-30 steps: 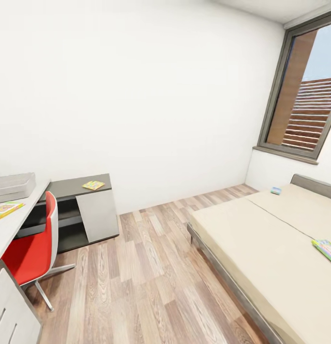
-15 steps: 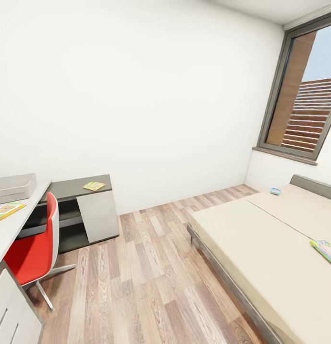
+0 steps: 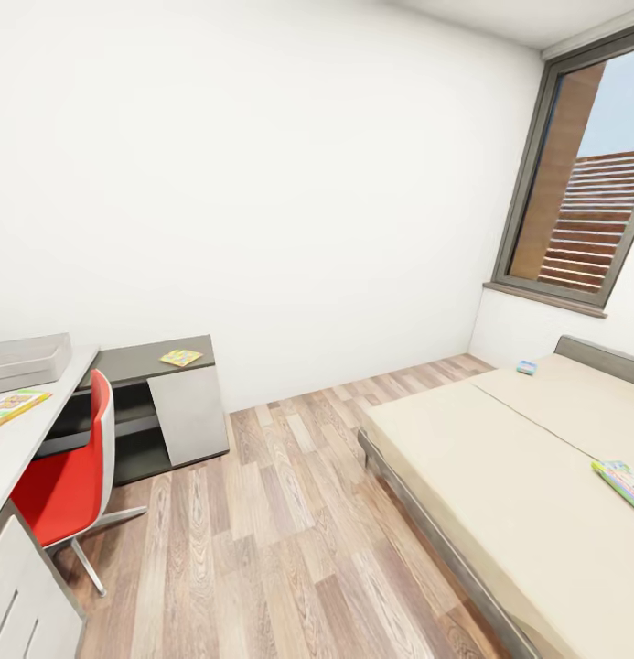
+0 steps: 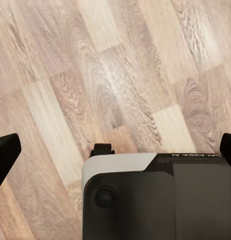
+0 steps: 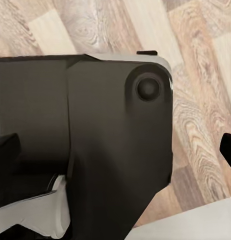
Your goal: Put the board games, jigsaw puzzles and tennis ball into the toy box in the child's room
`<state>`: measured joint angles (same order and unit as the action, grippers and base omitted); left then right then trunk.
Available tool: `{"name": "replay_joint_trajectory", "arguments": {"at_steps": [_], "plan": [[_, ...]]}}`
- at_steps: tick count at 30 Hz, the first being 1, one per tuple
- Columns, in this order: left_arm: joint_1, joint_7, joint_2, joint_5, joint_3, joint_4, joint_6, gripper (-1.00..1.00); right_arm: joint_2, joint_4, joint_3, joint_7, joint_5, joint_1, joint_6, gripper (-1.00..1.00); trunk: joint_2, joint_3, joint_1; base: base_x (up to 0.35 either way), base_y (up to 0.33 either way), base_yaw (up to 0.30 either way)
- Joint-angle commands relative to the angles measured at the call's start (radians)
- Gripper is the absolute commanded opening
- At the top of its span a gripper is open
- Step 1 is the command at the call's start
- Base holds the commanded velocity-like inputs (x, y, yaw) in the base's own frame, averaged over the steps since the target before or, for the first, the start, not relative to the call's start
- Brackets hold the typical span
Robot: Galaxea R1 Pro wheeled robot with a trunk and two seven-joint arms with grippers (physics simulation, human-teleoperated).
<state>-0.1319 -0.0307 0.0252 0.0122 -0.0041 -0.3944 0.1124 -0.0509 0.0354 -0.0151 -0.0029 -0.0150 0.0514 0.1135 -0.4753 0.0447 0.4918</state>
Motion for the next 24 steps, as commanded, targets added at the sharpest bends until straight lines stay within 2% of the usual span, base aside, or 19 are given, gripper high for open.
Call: {"name": "replay_joint_trajectory", "arguments": {"at_steps": [1,11,15,19,24], "plan": [[-0.005,-0.003,-0.001,0.002,0.0,-0.004,0.01,1.0,0.001,0.004,-0.002,0.0,-0.004,0.012,-0.002,1.0,0.005,-0.001,-0.003,0.0,0.0,0.0],[-0.028,-0.003,-0.006,0.004,0.003,-0.007,0.022,1.0,0.005,0.067,-0.004,-0.001,-0.011,0.095,-0.057,1.0,0.075,-0.032,-0.042,0.0,0.0,0.0],[-0.03,-0.004,-0.006,0.002,0.003,-0.008,0.022,1.0,0.007,0.103,-0.017,-0.001,-0.034,0.118,-0.063,1.0,0.075,-0.032,-0.042,0.0,0.0,0.0],[-0.03,-0.004,-0.006,0.001,0.002,-0.008,0.018,1.0,0.007,0.128,-0.035,0.003,-0.08,0.13,-0.06,1.0,0.075,-0.032,-0.042,0.0,0.0,0.0],[-0.031,-0.003,-0.006,-0.002,-0.002,-0.008,0.013,1.0,0.008,0.137,-0.04,0.006,-0.101,0.132,-0.053,1.0,0.075,-0.032,-0.042,0.0,0.0,0.0]]}}
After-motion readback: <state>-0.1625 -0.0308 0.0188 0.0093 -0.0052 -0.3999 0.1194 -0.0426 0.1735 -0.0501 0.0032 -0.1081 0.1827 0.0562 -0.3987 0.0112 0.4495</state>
